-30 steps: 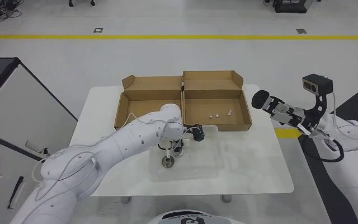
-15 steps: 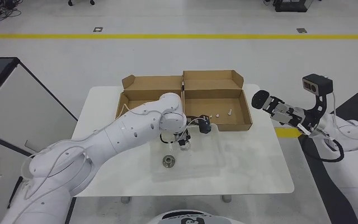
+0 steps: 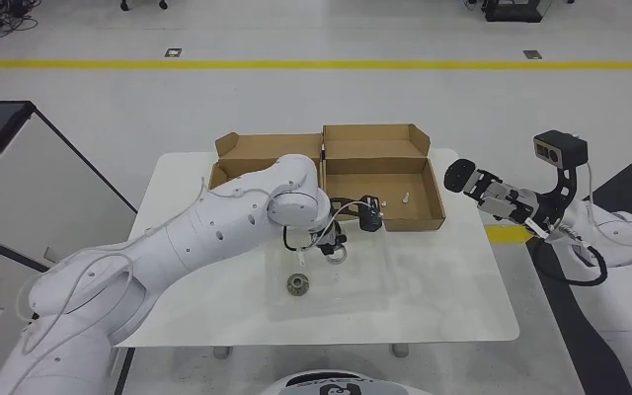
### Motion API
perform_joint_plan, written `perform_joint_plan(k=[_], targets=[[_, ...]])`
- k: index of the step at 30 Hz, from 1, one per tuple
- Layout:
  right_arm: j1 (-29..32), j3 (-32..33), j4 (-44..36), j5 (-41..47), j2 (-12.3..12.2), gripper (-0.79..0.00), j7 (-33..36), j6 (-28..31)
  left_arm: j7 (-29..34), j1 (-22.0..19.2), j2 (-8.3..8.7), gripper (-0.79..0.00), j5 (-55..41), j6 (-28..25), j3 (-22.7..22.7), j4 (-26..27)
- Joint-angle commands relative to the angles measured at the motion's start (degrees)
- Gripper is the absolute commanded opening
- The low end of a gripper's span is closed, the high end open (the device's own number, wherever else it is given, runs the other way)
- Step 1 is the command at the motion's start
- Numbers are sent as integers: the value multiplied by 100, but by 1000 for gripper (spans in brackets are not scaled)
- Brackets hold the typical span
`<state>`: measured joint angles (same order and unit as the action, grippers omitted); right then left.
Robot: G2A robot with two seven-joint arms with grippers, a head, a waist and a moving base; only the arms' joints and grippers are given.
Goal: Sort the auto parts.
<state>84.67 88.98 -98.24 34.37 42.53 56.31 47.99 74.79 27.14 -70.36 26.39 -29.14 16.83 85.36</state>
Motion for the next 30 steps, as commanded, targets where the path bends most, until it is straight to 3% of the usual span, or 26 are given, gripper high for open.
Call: perform_joint_plan(k=[1,3,7,14,19,24,30], targets=[[0,0,0,0,0,0,0,0,-326,102,42,-785,-98,-18,135,-3],[0,0,0,0,0,0,0,0,-547,205,124,-785,-372,-165,334,2],[0,0,0,0,0,0,0,0,-917,512,445,-785,-636,-589,944,175],[0,0,0,0,0,0,0,0,-1605,1488,1051,-785,-1452,-1539,2232,571],[0,0,0,0,0,0,0,0,-2204,2213,1363,-785,-2279,-2240,2949,808],[0,0,0,0,0,0,0,0,-2851,2660,1520,-785,-3047,-2831,3369,793],[0,0,0,0,0,0,0,0,-3263,2817,1561,-785,-3871,-2886,3646,1006]])
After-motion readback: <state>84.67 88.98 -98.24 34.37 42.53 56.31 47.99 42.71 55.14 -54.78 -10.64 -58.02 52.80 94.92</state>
